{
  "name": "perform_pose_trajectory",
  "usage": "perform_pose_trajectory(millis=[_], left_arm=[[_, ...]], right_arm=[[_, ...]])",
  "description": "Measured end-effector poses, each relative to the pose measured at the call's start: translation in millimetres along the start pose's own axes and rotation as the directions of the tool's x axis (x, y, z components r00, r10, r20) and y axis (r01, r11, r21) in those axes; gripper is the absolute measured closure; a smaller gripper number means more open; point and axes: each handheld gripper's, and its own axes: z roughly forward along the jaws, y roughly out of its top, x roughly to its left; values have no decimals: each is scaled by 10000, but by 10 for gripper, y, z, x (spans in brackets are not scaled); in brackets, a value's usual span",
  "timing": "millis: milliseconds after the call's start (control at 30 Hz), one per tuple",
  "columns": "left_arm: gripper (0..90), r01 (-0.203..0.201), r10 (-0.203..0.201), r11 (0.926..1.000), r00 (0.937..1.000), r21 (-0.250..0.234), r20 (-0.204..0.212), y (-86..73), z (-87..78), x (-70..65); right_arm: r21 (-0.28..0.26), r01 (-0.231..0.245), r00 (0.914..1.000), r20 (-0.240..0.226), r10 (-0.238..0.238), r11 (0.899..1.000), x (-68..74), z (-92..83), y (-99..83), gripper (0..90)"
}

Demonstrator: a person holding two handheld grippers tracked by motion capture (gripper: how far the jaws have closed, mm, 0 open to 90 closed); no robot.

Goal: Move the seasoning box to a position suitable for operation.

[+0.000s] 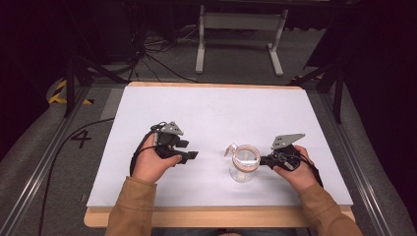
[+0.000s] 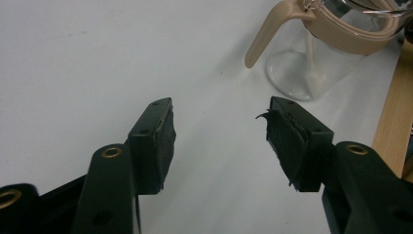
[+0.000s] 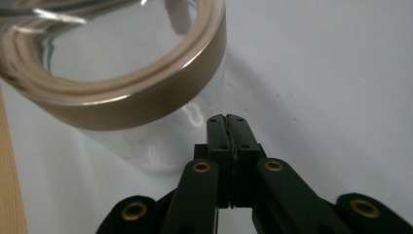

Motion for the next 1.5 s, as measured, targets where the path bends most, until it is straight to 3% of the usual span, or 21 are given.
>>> perform_pose_trajectory(millis=[200,367,500,600,633,733,867,1100,1333,1500], left_arm=[[451,-109,109,9999,9999,48,76,28,41,-1],[493,-233,226,9996,9988,159,424,52,102,-5],[624,-409,392,9989,9968,243,701,68,173,-13],[730,-581,570,9981,9968,196,567,74,213,-17],[749,-807,800,9966,9959,152,432,87,260,-22],[787,-934,933,9956,9948,11,400,96,328,-48],[849,-1460,1451,9892,9875,104,618,144,501,-124],[895,-1589,1568,9872,9837,171,875,195,819,-180],[899,-1624,1587,9865,9791,193,1272,225,907,-178],[899,-1881,1826,9814,9761,372,1174,256,948,-196]], right_arm=[[332,432,9988,-258,-423,9985,147,12,1,900],[481,753,9960,-513,-729,9960,252,27,17,900],[482,966,9934,-666,-932,9942,350,59,42,900],[393,1114,9912,-762,-1081,9930,384,90,55,900],[346,1128,9907,-802,-1098,9930,391,98,57,900],[237,1057,9911,-836,-1033,9941,383,96,49,900],[54,887,9936,-704,-881,9960,336,27,1,900],[-109,568,9975,-418,-572,9983,289,-100,-109,900],[-67,505,9983,-275,-507,9987,301,-139,-160,900],[-117,458,9987,-198,-460,9989,302,-168,-191,900]])
